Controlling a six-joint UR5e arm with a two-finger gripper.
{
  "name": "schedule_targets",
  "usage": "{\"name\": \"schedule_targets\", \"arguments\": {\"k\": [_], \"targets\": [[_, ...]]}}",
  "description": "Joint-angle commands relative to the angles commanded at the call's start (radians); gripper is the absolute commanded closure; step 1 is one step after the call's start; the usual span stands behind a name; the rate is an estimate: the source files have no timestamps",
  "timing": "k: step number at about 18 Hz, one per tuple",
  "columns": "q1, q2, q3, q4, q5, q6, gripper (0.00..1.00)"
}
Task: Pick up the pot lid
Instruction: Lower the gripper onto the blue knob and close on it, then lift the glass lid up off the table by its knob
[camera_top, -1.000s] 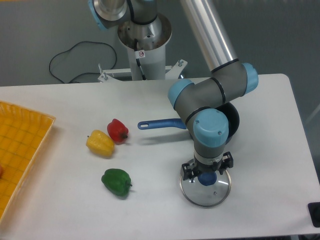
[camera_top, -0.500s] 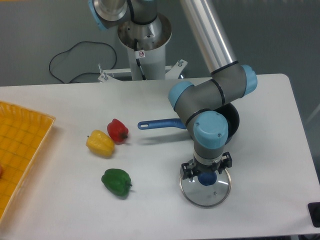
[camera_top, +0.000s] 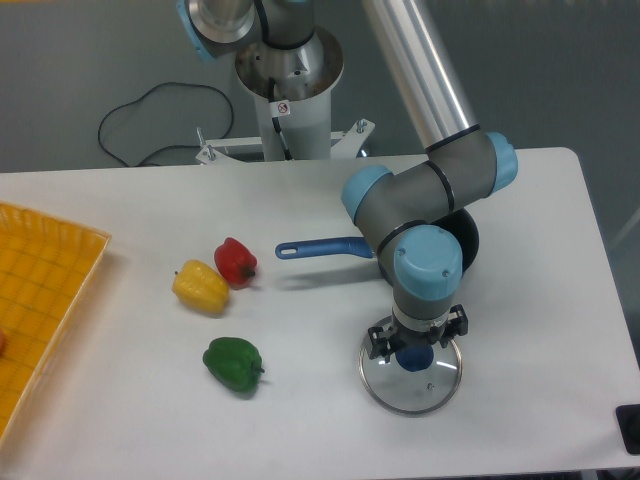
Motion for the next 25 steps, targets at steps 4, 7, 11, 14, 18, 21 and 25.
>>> {"name": "schedule_targets", "arguments": {"k": [4, 7, 11, 14, 18, 21, 25], "targets": [[0.000, -0.005, 0.002, 0.000, -0.003, 0.000, 0.00], [0.000, -0.012, 0.002, 0.002, -0.003, -0.002, 0.00], [-0.002, -0.020, 0.002, 0.002, -0.005, -0.003, 0.00], [-0.002, -0.026, 0.002, 0.002, -0.005, -0.003, 0.00], [-0.002, -0.026, 0.002, 0.009, -0.005, -0.003, 0.04], [-0.002, -0.026, 0.002, 0.009, -0.008, -0.003, 0.13], [-0.002, -0.025, 0.002, 0.009, -0.020, -0.003, 0.27]]}}
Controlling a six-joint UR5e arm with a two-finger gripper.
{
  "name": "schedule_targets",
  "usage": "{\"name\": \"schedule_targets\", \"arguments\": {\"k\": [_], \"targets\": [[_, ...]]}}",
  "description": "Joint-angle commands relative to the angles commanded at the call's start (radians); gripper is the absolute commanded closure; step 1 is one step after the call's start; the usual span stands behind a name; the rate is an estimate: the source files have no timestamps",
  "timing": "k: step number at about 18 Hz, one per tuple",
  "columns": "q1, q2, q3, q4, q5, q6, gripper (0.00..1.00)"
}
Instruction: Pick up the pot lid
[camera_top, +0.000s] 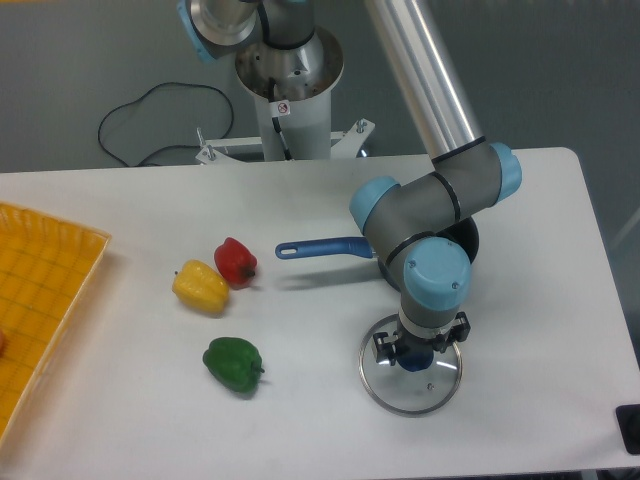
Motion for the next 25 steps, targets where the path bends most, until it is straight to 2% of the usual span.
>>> {"name": "schedule_targets", "arguments": {"k": [6, 9, 17, 25], "targets": [[0.000, 0.000, 0.000, 0.000, -0.002, 0.000, 0.45], [0.000, 0.002, 0.000, 0.000, -0.003, 0.000, 0.48], [0.000, 0.051, -0.006, -0.008, -0.035, 0.006, 0.49], [0.000, 0.141, -0.046, -0.024, -0.029, 0.103, 0.52]]}}
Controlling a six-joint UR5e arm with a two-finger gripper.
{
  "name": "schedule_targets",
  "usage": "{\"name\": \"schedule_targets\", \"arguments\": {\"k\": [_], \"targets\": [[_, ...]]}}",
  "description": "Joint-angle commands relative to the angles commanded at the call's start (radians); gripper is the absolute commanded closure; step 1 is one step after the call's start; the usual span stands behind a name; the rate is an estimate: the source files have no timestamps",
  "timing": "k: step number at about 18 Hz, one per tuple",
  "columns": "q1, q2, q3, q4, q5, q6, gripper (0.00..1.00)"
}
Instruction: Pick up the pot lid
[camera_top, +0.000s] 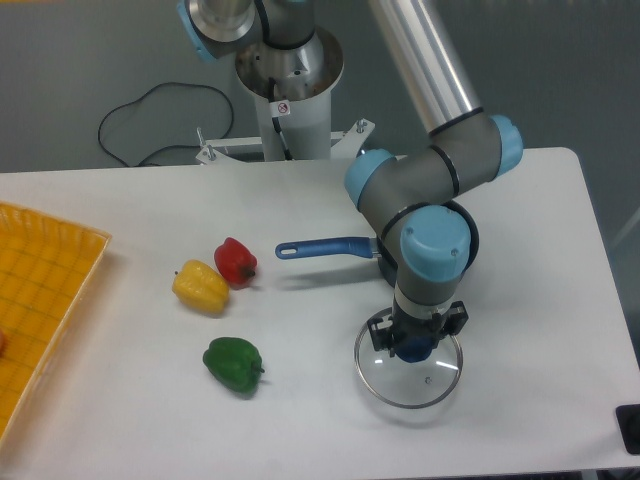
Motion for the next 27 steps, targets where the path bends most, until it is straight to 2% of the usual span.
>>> {"name": "schedule_targets", "arguments": {"k": [4, 6, 13, 20, 27], "targets": [[0.000, 0.021, 0.002, -0.061, 0.005, 0.069, 0.57], [-0.002, 0.057, 0.005, -0.121, 0.006, 0.136, 0.58], [-0.017, 0.084, 0.005, -0.210, 0.006, 0.328, 0.61], [-0.021, 0.110, 0.000, -0.245, 0.034, 0.423, 0.62], [-0.014, 0.152, -0.006, -0.258, 0.035, 0.591, 0.63]]}}
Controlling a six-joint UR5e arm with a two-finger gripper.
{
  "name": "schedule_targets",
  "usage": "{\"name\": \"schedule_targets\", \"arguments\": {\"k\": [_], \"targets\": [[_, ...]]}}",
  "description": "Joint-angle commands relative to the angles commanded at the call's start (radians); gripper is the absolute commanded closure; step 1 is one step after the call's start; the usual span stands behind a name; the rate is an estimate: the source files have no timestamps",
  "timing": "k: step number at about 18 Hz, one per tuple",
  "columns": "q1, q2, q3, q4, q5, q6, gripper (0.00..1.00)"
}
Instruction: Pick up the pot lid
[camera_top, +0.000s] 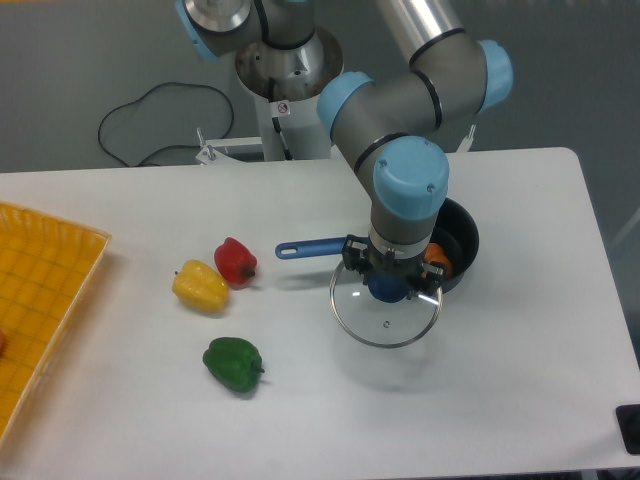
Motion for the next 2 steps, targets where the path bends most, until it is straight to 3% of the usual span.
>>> {"name": "schedule_targets", "arguments": {"k": [2], "targets": [[0.003, 0.002, -0.005, 0.000, 0.000, 0.020, 0.65]]}}
